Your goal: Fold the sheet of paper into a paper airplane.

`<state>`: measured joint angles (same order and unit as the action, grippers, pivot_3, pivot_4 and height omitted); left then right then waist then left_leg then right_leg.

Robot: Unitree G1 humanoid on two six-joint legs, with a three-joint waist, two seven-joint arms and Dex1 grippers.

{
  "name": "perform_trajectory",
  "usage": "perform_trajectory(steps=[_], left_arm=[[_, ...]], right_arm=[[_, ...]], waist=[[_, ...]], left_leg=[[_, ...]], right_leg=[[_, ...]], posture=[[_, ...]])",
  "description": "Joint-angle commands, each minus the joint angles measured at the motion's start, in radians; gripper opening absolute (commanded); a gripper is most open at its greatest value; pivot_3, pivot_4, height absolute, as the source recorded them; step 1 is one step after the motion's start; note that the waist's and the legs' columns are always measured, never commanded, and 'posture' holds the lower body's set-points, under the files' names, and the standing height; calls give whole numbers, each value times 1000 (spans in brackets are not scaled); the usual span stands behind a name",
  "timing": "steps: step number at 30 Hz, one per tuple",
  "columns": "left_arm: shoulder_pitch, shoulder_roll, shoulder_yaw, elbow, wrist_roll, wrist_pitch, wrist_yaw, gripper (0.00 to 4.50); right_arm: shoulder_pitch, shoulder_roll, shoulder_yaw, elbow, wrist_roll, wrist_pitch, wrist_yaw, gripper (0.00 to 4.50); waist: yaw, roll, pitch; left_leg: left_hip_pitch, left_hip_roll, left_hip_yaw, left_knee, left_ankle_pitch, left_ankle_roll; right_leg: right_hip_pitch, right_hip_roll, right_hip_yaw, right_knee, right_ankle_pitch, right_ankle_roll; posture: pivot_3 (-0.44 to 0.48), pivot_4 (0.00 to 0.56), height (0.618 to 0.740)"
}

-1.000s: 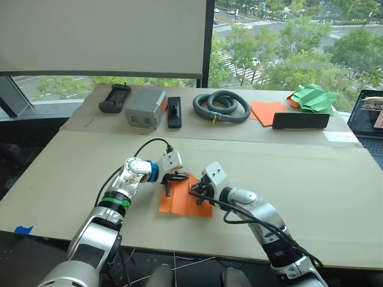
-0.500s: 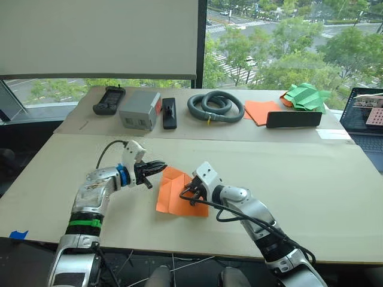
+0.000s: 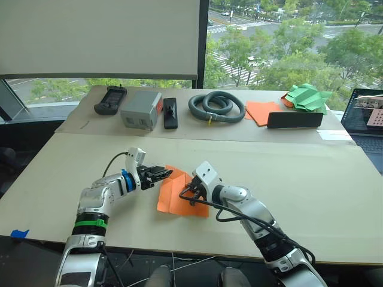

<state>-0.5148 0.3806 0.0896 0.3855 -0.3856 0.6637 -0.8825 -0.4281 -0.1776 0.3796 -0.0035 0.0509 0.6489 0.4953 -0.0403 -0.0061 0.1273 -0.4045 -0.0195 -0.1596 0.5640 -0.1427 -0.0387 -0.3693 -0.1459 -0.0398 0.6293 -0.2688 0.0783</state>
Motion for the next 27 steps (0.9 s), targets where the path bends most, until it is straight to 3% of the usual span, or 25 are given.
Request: perform_trajectory(steps=[1,8,13,17,21,27], left_arm=[[-35,3,-16,19,13,-25,2,2246],[-52,7,-28,15,16,-66,-8,18],[-26,20,-65,-52,29,-131,-53,18],[26,56,-166,-143,115,-256,-96,18],[43,82,-245,-141,201,-343,-98,18],[31,77,-264,-91,238,-382,-90,18]], right_arm=[[11,-3,7,25,-20,22,-10,0],[21,1,7,12,-18,29,-23,0],[24,2,4,8,-17,33,-28,0],[23,8,-13,6,-9,40,-37,0],[19,23,-39,4,5,41,-45,0],[9,41,-75,-8,20,33,-50,0]], waist=[[0,0,0],[0,0,0],[1,0,0],[1,0,0],[4,0,0],[4,1,0]], left_leg=[[0,0,0,0,0,0],[0,0,0,0,0,0],[-1,0,0,0,0,0],[-1,0,0,0,0,0],[-1,0,0,0,0,-1],[-2,0,0,-1,0,-1]], right_leg=[[0,0,0,0,0,0],[0,0,0,0,0,0],[0,0,0,0,0,0],[0,0,0,0,0,0],[-1,0,1,0,-1,-2],[-2,0,1,0,0,-1]], posture=[[0,150,702],[0,150,702],[0,150,702],[0,150,702],[0,150,702],[0,150,702]])
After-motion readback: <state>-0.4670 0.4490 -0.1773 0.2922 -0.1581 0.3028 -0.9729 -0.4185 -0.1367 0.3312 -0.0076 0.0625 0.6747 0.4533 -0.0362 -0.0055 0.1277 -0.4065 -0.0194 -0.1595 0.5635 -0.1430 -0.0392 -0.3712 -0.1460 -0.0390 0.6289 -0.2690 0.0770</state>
